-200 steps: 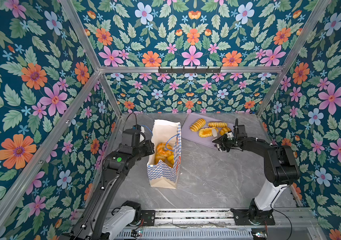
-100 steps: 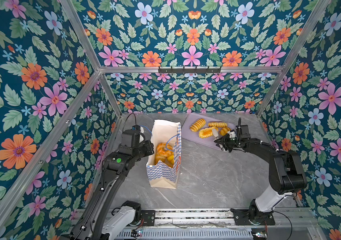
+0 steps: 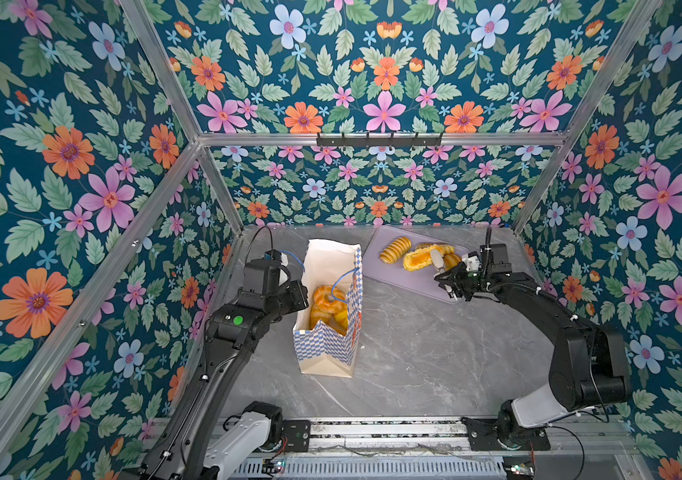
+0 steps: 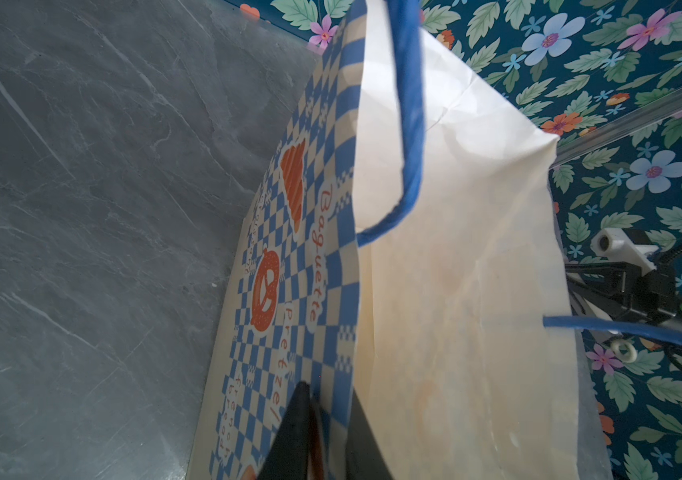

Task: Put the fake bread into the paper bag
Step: 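Lower the tongs and pinch the twisted yellow roll on the tray, then lift the twisted yellow roll off the tray with the tongs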

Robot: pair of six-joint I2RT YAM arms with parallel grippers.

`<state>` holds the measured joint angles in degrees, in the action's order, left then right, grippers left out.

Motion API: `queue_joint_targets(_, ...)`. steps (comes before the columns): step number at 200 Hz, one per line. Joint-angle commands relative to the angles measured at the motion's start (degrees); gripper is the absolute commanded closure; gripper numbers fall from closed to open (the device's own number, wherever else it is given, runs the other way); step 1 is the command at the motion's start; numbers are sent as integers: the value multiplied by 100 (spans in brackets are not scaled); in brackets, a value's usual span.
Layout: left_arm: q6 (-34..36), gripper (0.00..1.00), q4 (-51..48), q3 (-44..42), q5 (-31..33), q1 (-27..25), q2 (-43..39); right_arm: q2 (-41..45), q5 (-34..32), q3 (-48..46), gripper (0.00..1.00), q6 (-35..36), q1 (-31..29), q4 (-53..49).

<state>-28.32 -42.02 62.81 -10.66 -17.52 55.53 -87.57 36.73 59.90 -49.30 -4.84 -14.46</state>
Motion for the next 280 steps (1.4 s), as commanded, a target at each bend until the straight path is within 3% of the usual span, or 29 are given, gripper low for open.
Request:
queue_joint_targets(1,-7,84,51,-3,-16,6,-7,96,-78,65,74,146,0,-77)
queue_joint_targets(280,-22,84,69,42,-7,4,28,1201,-948,1030,74,1080,0,-1691)
